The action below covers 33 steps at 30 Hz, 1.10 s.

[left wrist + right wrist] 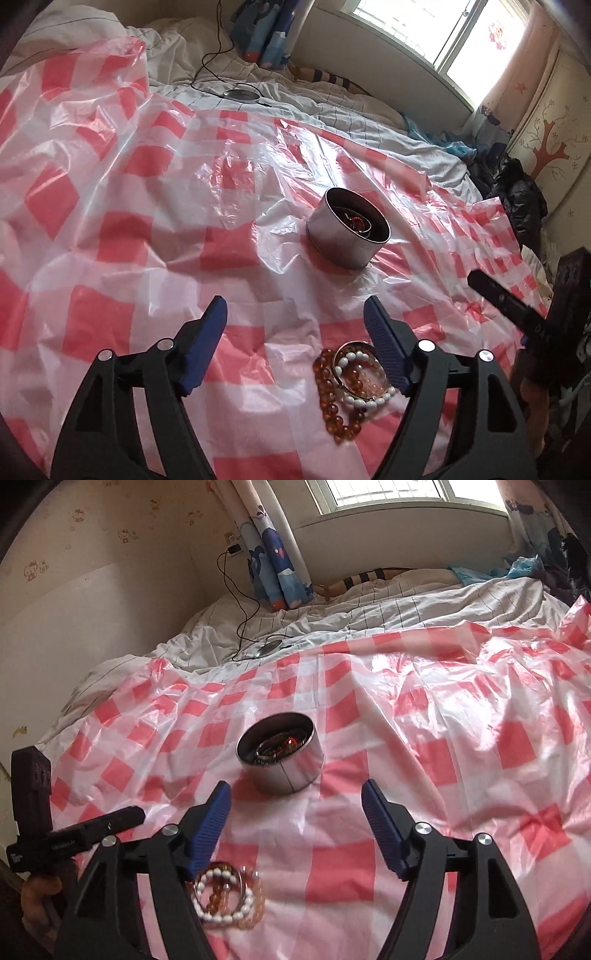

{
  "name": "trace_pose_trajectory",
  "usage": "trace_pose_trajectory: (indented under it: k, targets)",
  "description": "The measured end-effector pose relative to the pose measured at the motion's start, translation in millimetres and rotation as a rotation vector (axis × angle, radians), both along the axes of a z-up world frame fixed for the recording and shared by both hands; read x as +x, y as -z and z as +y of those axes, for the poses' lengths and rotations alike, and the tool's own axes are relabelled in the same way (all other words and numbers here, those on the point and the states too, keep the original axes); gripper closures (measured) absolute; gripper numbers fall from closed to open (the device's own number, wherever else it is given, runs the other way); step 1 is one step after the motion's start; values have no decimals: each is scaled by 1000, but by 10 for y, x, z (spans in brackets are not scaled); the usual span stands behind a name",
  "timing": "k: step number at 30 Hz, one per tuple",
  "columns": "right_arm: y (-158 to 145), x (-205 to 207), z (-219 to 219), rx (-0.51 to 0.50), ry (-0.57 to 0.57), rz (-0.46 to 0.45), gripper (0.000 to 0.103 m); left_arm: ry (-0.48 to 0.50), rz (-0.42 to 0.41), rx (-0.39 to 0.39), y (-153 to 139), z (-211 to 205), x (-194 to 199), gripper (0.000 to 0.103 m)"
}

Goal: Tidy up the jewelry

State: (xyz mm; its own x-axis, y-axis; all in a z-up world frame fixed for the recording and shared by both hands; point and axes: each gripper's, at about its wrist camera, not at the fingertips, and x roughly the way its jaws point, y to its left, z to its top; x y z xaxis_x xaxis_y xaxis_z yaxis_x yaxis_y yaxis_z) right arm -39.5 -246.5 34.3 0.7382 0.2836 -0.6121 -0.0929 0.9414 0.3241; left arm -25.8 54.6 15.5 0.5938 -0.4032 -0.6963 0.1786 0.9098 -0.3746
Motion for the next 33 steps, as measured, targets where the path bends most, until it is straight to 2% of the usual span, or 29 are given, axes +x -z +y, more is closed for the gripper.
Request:
trace_pose_trajectory:
  k: [2,5,14,33]
  targets:
    - [69,-155,26,2,-3,39,32,8,6,-5,10,0,-36,29]
    - [97,-248,86,10,0,49,31,23,17,3,36,-46,-51,28]
    - [256,-95,348,-16,-23,72,29,61,52,2,126,-164,18,27]
    - [321,-53,262,-3,-1,91,28,73,58,31,178,-256,76,26]
